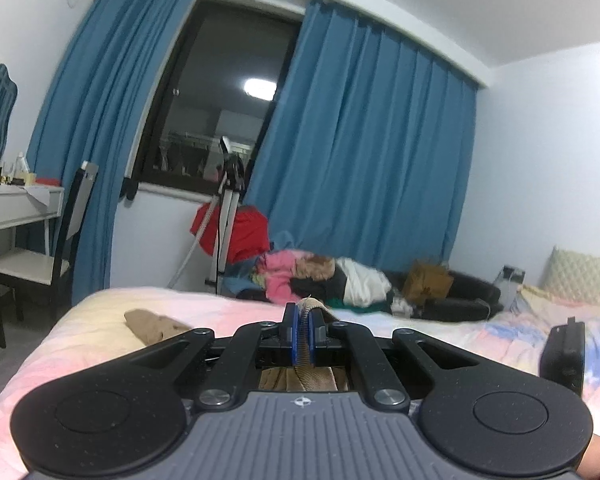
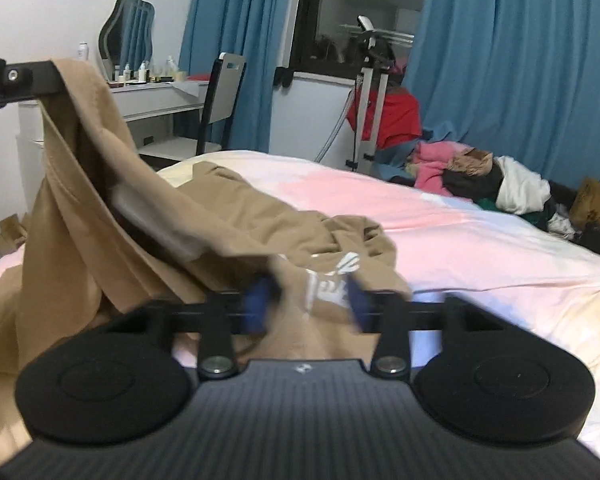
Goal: Fold clothes
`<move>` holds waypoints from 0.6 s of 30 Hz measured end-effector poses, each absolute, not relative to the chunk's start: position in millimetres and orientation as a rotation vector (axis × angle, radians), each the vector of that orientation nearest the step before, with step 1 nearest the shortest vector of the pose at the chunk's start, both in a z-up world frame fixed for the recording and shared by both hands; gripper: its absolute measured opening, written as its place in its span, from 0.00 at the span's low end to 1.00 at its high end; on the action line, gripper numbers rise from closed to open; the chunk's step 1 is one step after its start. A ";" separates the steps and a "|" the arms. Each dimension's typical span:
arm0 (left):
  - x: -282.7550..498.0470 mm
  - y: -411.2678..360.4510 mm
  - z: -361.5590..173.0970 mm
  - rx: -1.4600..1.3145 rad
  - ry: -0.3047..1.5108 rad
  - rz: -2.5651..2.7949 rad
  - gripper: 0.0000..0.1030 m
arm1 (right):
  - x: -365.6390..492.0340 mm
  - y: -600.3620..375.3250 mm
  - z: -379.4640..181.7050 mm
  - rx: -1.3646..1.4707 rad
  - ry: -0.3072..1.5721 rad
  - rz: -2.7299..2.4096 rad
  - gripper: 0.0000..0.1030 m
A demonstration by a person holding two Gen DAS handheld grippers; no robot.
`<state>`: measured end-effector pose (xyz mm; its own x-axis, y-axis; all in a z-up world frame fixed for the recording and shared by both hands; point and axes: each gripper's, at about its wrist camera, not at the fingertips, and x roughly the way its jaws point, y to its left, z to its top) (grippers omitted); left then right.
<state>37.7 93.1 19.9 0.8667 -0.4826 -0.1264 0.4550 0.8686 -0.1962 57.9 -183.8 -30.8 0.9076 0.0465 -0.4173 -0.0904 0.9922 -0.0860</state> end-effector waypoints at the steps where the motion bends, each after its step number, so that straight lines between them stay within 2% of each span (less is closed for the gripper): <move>1: 38.5 91.2 17.9 -0.153 0.190 -0.490 0.05 | 60.0 -185.0 -32.3 -0.091 0.424 0.064 0.10; 5: 44.2 81.6 5.3 -0.125 0.268 -0.479 0.05 | 56.6 -201.1 -22.3 0.060 0.360 0.034 0.08; 9: 50.8 69.7 -12.5 -0.096 0.351 -0.473 0.10 | 40.5 -212.6 -9.1 0.126 0.227 0.000 0.08; 15: 57.7 46.0 -47.3 -0.015 0.466 -0.454 0.16 | 42.2 -223.5 -10.4 0.185 0.225 -0.014 0.08; 18: 61.1 34.8 -63.5 0.045 0.498 -0.413 0.23 | 41.7 -227.0 -9.0 0.203 0.218 -0.015 0.08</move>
<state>61.1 34.8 -63.5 0.7979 -0.3742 -0.4725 0.3958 0.9165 -0.0576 41.7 -227.0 -9.0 0.9763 0.0072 -0.2165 0.0367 0.9795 0.1983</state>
